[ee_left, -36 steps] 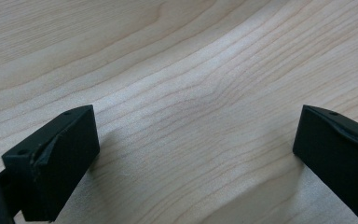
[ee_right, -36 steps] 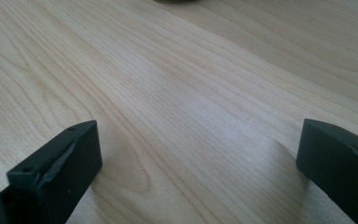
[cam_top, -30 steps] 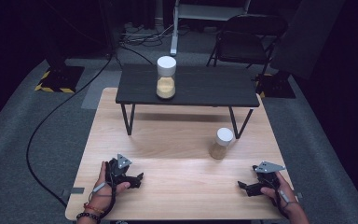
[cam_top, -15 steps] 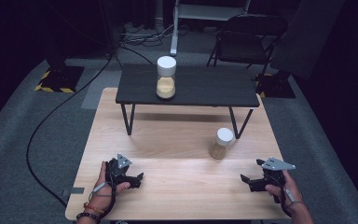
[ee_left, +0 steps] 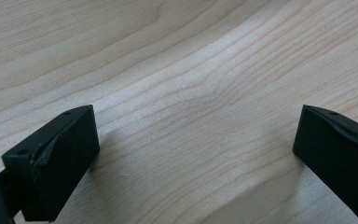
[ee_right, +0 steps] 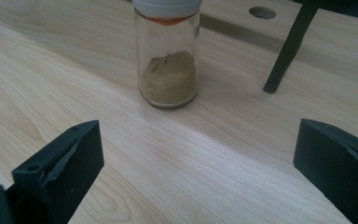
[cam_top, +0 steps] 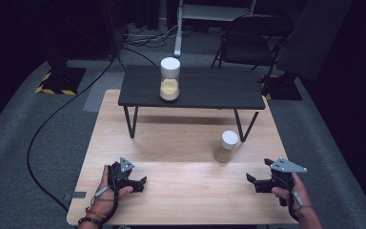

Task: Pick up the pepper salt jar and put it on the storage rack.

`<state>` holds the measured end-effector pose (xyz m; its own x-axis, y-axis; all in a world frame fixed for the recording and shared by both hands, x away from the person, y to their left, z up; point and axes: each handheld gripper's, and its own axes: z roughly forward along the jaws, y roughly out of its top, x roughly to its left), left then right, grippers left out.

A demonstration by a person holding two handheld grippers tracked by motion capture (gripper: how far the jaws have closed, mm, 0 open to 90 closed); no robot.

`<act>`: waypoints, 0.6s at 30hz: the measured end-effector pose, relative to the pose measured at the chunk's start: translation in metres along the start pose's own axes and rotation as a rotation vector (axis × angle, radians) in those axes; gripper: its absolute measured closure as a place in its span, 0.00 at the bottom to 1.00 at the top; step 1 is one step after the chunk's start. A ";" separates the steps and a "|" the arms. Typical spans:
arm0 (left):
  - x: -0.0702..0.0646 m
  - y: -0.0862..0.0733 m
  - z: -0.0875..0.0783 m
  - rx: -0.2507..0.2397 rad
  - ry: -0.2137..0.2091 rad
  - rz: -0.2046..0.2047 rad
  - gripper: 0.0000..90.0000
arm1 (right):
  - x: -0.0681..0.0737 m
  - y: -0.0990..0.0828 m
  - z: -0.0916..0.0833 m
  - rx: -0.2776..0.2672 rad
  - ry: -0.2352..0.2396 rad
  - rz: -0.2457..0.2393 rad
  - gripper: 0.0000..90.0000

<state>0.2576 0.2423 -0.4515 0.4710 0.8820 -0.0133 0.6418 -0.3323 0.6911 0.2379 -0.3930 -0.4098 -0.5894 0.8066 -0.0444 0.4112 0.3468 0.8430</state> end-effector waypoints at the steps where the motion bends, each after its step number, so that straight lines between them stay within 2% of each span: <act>1: 0.000 0.000 0.000 0.000 0.000 0.000 0.01 | 0.001 0.000 0.000 -0.005 -0.006 0.001 0.02; 6: 0.000 0.000 0.000 0.000 0.000 0.000 0.00 | 0.007 -0.002 0.003 -0.019 -0.029 0.006 0.02; 12: 0.000 0.000 0.000 0.000 0.000 0.000 0.01 | 0.012 -0.001 0.010 -0.005 -0.058 -0.018 0.02; 18: 0.000 0.000 0.000 0.000 0.000 0.000 0.01 | 0.015 -0.002 0.019 -0.016 -0.070 -0.013 0.02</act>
<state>0.2576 0.2423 -0.4515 0.4711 0.8820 -0.0130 0.6418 -0.3326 0.6910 0.2413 -0.3730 -0.4225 -0.5441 0.8340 -0.0921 0.3928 0.3501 0.8504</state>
